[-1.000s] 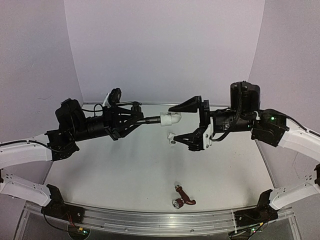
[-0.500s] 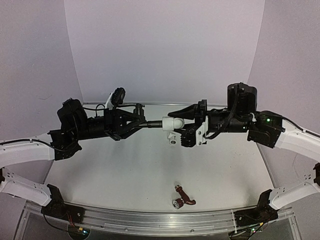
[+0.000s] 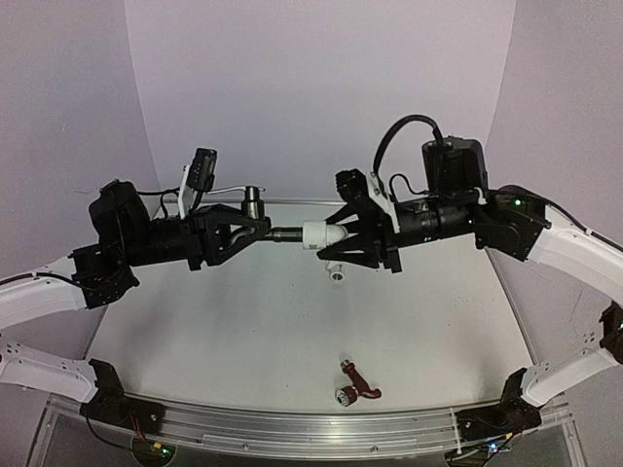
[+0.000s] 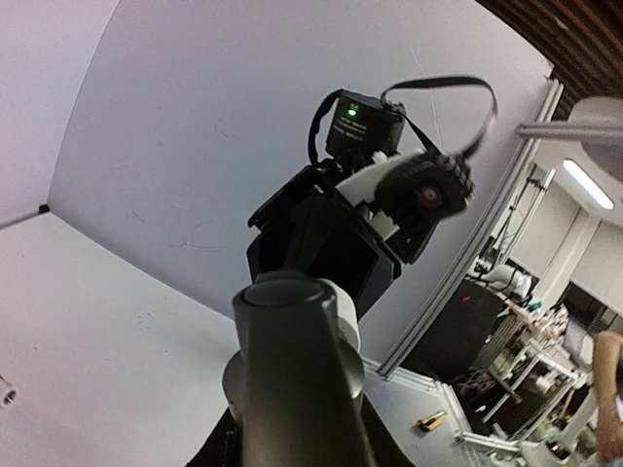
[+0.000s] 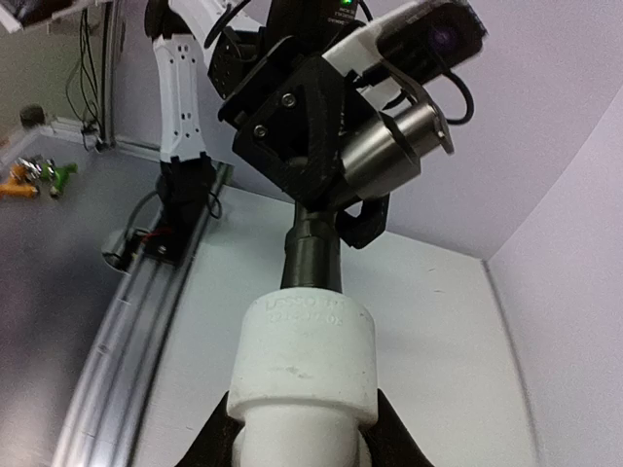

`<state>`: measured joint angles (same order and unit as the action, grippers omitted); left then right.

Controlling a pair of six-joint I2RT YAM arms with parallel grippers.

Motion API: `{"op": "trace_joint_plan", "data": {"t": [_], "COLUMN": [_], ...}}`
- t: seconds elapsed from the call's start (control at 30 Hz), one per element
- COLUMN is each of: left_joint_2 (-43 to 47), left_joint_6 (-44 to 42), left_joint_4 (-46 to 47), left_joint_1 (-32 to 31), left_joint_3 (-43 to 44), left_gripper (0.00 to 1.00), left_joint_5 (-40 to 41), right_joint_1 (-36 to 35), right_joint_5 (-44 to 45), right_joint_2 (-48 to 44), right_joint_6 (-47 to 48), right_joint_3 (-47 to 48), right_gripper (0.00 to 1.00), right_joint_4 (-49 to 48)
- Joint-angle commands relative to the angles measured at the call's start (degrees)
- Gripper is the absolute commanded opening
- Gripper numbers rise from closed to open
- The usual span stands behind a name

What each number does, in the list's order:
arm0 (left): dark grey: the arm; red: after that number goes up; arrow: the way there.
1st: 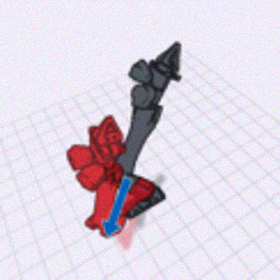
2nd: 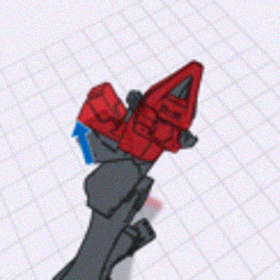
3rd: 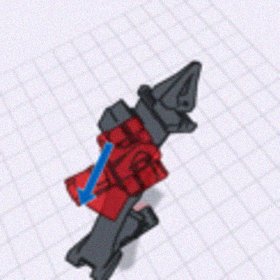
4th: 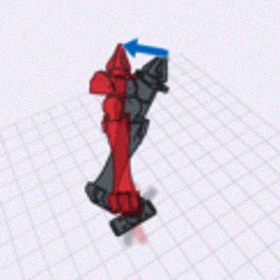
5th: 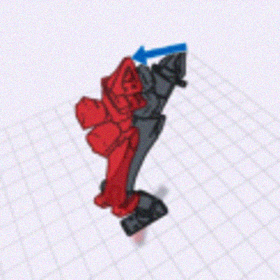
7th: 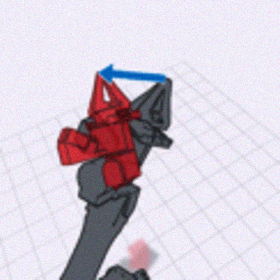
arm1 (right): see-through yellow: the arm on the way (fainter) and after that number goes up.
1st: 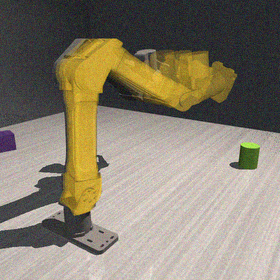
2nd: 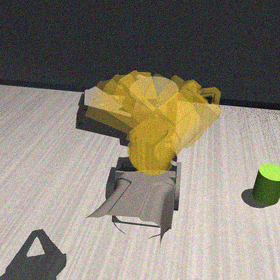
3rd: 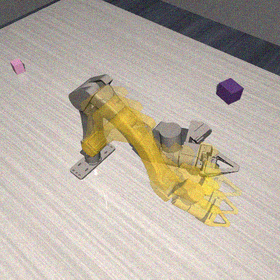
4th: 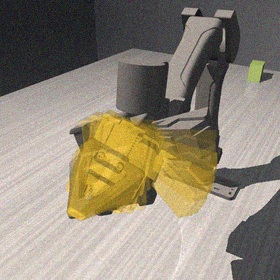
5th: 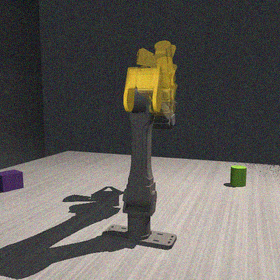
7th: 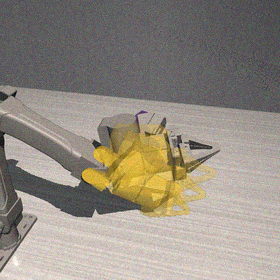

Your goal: Install the water faucets

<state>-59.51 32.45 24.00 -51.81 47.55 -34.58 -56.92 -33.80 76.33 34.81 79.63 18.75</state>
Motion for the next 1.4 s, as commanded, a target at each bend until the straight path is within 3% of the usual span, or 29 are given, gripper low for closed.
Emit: {"op": "trace_joint_plan", "data": {"t": [0.0, 0.1, 0.2, 0.27, 0.33, 0.47, 0.6, 0.7, 0.8, 0.97, 1.17, 1.37], "left_joint_2": [2.4, 3.7, 4.8, 5.4, 6.3, 6.9, 5.4, 3.5, 1.7, 1.3, 2.2, 0.3], "left_joint_6": [-17.2, -21.6, -22.7, -22.2, -20.9, -14.6, -4.9, 0.9, 4.0, 8.9, 14.7, 19.8], "left_joint_4": [-5.9, -11.5, -15.0, -15.7, -15.9, -13.0, -6.6, -5.9, -11.0, -12.8, -6.2, -4.4], "left_joint_1": [-2.5, -2.9, -3.0, -3.0, -2.9, -2.9, -3.0, -3.0, -2.9, -3.0, -2.9, -2.9], "left_joint_3": [1.8, 3.4, 4.3, 4.4, 4.3, 3.1, 1.6, 2.8, 6.3, 8.3, 6.8, 7.9], "left_gripper": [0.0, 0.0, 0.0, 0.0, 0.0, 0.0, 0.0, 0.0, 0.0, 0.0, 0.0, 0.0], "left_joint_5": [1.1, 3.8, 6.3, 7.2, 9.0, 13.3, 12.3, 10.6, 9.8, 7.8, 5.1, 2.6], "right_joint_1": [-0.1, 0.5, 1.3, 1.8, 1.9, 2.8, 3.4, 3.4, 3.4, 3.2, 0.6, -2.2], "right_joint_5": [-10.3, -17.6, -22.9, -25.0, -25.6, -17.5, -4.1, 2.5, 6.4, 9.2, 15.3, 17.8], "right_joint_2": [2.7, 4.7, 6.7, 7.5, 7.7, 5.9, 1.4, -2.1, -5.7, -12.9, -16.5, -16.3], "right_joint_6": [-26.7, -36.3, -44.1, -47.3, -47.7, -39.6, -20.9, -5.1, 12.0, 34.5, 48.3, 51.2], "right_joint_3": [4.2, 5.6, 7.0, 7.5, 7.9, 8.5, 7.2, 4.5, 0.7, -11.7, -21.0, -25.0], "right_gripper": [0.07, 0.06, 0.17, 0.27, 0.52, 0.77, 0.91, 0.94, 0.96, 0.98, 0.98, 0.97], "right_joint_4": [-2.4, -2.5, -2.7, -2.9, -3.0, -1.5, -1.3, -1.7, -3.1, -8.1, -18.8, -31.5]}}
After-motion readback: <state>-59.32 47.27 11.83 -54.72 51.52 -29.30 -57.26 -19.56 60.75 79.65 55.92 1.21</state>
